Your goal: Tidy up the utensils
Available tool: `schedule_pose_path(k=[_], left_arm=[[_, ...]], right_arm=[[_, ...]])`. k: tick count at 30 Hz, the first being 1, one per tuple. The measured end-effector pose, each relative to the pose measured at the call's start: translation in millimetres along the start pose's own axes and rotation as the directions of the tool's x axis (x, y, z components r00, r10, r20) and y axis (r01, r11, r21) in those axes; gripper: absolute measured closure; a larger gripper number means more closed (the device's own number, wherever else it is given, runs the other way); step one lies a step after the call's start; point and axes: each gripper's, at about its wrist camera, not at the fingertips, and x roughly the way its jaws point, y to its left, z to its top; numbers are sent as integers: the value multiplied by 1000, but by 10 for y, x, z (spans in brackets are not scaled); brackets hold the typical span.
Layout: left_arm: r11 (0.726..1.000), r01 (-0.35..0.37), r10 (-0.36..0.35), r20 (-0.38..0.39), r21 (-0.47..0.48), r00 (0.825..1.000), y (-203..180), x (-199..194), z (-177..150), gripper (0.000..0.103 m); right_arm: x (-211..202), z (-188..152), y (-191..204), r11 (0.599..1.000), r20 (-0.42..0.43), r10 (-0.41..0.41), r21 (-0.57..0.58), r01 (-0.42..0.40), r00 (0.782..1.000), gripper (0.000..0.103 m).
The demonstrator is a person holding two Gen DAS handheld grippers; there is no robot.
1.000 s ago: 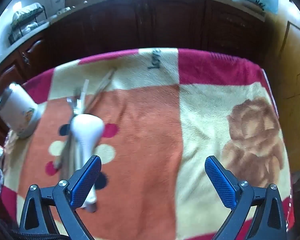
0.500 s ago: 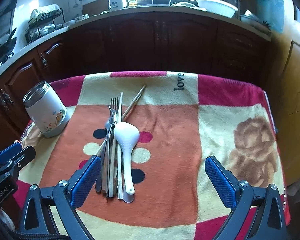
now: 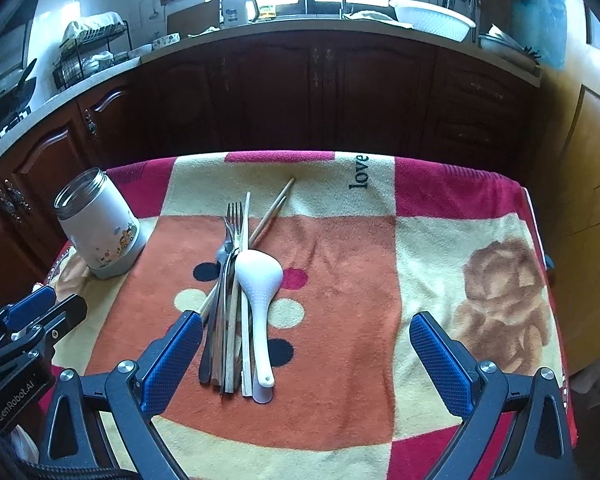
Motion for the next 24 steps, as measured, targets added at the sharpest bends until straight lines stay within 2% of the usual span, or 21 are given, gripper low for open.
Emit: schedule_pose_path(k=[10, 24], left_arm=[[1000, 0, 0, -4, -8, 1000, -1, 4, 4, 53], [1000, -11, 11, -8, -30, 1000, 40, 50, 22, 53]], right_arm=[[2, 0, 15, 1000, -13, 17, -8, -17, 1000, 0], [-40, 0, 44, 999, 10, 18, -30, -18, 1000, 0]])
